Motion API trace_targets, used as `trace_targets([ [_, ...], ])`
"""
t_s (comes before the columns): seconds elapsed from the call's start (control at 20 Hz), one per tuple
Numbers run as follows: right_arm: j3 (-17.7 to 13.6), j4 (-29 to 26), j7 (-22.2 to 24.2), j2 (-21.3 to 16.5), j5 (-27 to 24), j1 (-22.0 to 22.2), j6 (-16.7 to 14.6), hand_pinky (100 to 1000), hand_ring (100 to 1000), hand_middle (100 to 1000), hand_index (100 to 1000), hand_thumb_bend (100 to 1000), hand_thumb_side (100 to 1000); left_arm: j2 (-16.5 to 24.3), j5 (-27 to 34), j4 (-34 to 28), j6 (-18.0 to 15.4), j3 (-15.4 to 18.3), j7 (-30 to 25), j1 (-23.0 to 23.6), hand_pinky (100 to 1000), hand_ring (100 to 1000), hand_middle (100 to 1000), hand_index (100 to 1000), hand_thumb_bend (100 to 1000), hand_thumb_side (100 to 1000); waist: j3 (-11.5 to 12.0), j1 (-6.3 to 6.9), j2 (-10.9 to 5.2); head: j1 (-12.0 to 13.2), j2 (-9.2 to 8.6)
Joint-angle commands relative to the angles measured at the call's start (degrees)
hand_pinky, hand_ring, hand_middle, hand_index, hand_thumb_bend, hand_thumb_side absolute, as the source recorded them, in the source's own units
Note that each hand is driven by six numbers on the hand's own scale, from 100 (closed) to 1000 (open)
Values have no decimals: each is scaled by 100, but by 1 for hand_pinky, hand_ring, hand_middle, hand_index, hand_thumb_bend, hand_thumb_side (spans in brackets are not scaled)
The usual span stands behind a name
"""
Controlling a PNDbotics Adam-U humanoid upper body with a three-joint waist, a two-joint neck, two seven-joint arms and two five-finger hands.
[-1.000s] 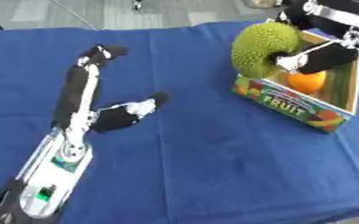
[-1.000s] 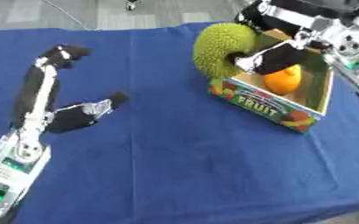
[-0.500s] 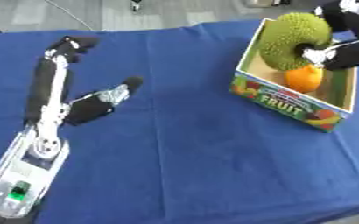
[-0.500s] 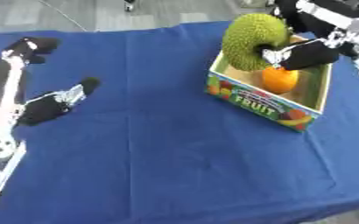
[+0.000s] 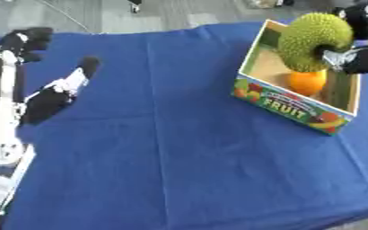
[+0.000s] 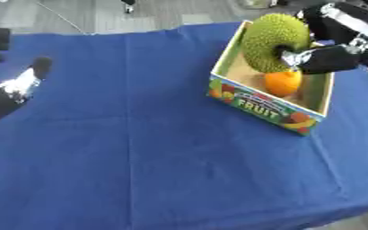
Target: Pick up the objects with one hand, pass them to the other hand, and then place them into the box on the other side of the table.
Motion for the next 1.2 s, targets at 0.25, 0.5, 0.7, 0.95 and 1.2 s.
trace_targets([
  [0.25,-245,202,-748,-173,-93,207,68,571,490,451,562,100,100,121,559,-679,-59,439,602,-54,734,741,679,780,681,584,44,91,24,-141,-147],
  [0.5,-295,675,-1139,-189,20,248,-66,573,492,453,563,100,100,153,642,-1030,-78,631,760,-100,733,741,677,779,683,574,113,125,94,-230,-209],
  [0.7,-291,1044,-1402,-173,40,210,-164,570,494,456,567,100,100,173,675,-1224,-73,656,730,-110,728,738,674,778,682,574,165,146,165,-267,-265],
  [0.95,-232,1464,-1639,-134,39,116,-258,572,500,463,575,100,100,157,698,-1394,-60,626,613,-139,725,734,670,775,681,575,277,169,248,-364,-359],
  [1.2,-159,1753,-1660,18,114,109,-345,586,523,490,608,100,121,140,725,-1545,-48,631,569,-159,724,732,670,773,681,575,403,164,329,-468,-444],
])
